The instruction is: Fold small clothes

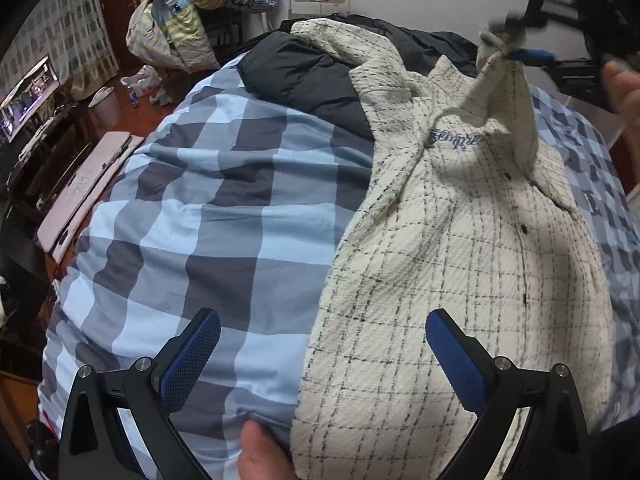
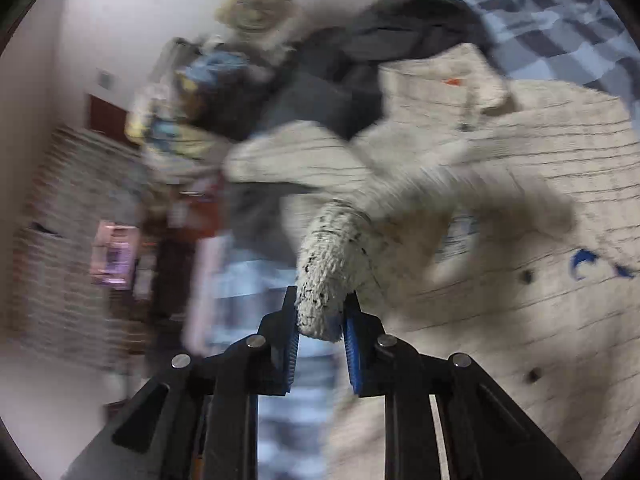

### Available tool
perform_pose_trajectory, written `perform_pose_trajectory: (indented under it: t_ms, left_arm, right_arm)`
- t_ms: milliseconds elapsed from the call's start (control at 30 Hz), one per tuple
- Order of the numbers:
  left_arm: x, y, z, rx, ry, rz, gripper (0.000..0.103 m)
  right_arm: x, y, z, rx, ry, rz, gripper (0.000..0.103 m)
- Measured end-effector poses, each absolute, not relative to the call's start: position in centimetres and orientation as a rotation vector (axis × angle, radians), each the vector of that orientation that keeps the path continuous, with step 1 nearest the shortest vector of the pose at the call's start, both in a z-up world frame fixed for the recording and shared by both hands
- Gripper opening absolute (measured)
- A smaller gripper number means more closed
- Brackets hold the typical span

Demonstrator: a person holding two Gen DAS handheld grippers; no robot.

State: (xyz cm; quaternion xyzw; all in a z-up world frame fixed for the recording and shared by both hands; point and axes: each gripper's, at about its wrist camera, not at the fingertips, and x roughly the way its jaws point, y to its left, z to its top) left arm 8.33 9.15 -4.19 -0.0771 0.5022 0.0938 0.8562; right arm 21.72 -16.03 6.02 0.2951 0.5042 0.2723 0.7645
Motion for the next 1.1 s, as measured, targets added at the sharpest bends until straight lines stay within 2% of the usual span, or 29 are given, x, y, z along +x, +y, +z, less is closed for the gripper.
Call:
perform_pose_trajectory:
  t_ms: [33, 67, 100, 133, 267, 367, 467, 667, 867, 1000, 1033, 1067, 1100]
  left_arm:
    - [8.3, 9.2, -4.3, -0.161, 1.060, 0.199, 0.103]
    - [8.3, 9.2, -4.3, -0.160, 1.063, 0.199, 0.103]
    - [8.2, 9.3, -4.4, -0.158, 1.065, 0.199, 0.103]
    - [8.2, 9.2, -4.4, -0.155, 1.065, 0.199, 0.103]
    - [8.1, 9.1, -4.2, -0.149, 1.057, 0.195, 0.103]
    - [8.1, 9.0, -4.1, -0.152, 1.054, 0.188, 0.103]
    - [8.1, 9.1, -3.9, -0.167, 1.049, 0.185, 0.103]
    - [8.2, 9.4, -3.9, -0.162, 1.045, 0.214, 0.103]
    - [8.2, 9.6, -4.4, -0.162, 1.059, 0.212, 0.103]
    - [8.2, 9.6, -4.5, -0.170, 1.061, 0.201, 0.103]
    - [8.3, 9.7, -4.6, -0.175, 1.066, 0.197, 0.103]
    - [8.3, 9.8, -4.7, -0.179, 1.071, 0.195, 0.103]
    - [8.4, 9.9, -4.8, -0.184, 1.076, 0.194, 0.103]
  right_arm:
    - [21.1, -16.0, 5.8, 0.689, 1.154, 0.654, 0.042]
    - [20.7, -16.0, 5.3, 0.717, 1.210, 0.677, 0.075]
    - [20.2, -16.7, 4.5, 0.756, 1.261, 0.674, 0.086]
    - [19.7, -17.6, 4.0, 0.777, 1.273, 0.649, 0.091]
    - [19.3, -23.2, 4.3, 0.564, 1.189, 0.410, 0.091]
    - [18.3, -26.6, 4.1, 0.237, 1.054, 0.103, 0.091]
    - [18.4, -25.7, 2.0, 0.062, 1.077, 0.037, 0.091]
    - [20.3, -15.5, -1.2, -0.023, 1.202, 0.196, 0.091]
    - [23.7, -6.2, -3.3, 0.138, 1.331, 0.307, 0.090]
    - [26.2, -5.0, -6.1, 0.179, 1.383, 0.206, 0.090]
    - [26.4, -4.9, -6.8, 0.177, 1.399, 0.180, 0.089]
    - [26.4, -5.2, -7.2, 0.178, 1.405, 0.166, 0.073]
    - [26.5, -5.7, -7.7, 0.190, 1.408, 0.165, 0.053]
